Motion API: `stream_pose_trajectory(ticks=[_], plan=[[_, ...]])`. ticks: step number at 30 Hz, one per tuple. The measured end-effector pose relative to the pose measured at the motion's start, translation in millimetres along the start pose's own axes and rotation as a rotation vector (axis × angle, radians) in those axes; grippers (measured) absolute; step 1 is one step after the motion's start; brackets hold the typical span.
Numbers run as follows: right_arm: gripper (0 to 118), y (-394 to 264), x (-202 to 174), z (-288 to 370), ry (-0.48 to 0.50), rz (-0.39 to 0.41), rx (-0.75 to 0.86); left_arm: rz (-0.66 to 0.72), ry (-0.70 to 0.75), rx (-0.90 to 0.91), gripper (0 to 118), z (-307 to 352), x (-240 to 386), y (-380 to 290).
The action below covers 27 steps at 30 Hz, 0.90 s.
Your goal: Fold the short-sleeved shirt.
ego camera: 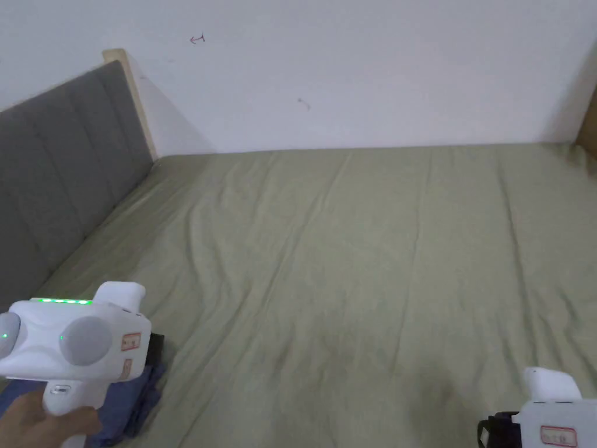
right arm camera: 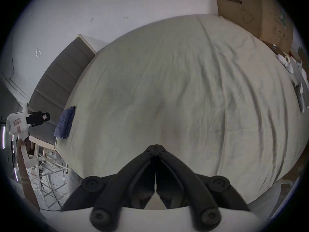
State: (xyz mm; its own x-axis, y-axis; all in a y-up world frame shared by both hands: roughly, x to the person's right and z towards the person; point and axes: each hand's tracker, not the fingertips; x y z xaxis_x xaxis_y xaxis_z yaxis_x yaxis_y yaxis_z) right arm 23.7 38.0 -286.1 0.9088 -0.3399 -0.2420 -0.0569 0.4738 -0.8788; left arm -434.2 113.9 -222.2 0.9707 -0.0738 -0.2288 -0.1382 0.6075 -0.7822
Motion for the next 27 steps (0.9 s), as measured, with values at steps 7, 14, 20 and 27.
stream_pose_trajectory(ticks=[7,14,20,27], plan=[[0,18,2,49,-0.014,0.064,0.213,0.005,0.014,0.279,0,55,110,-22],[0,21,-14,116,-0.177,0.174,0.632,0.111,0.016,0.494,0,102,189,-14],[0,42,-30,160,-0.304,0.239,0.826,0.062,0.045,0.621,0,134,222,5],[0,47,-39,180,-0.303,0.170,0.893,0.022,0.061,0.672,0,151,227,12]])
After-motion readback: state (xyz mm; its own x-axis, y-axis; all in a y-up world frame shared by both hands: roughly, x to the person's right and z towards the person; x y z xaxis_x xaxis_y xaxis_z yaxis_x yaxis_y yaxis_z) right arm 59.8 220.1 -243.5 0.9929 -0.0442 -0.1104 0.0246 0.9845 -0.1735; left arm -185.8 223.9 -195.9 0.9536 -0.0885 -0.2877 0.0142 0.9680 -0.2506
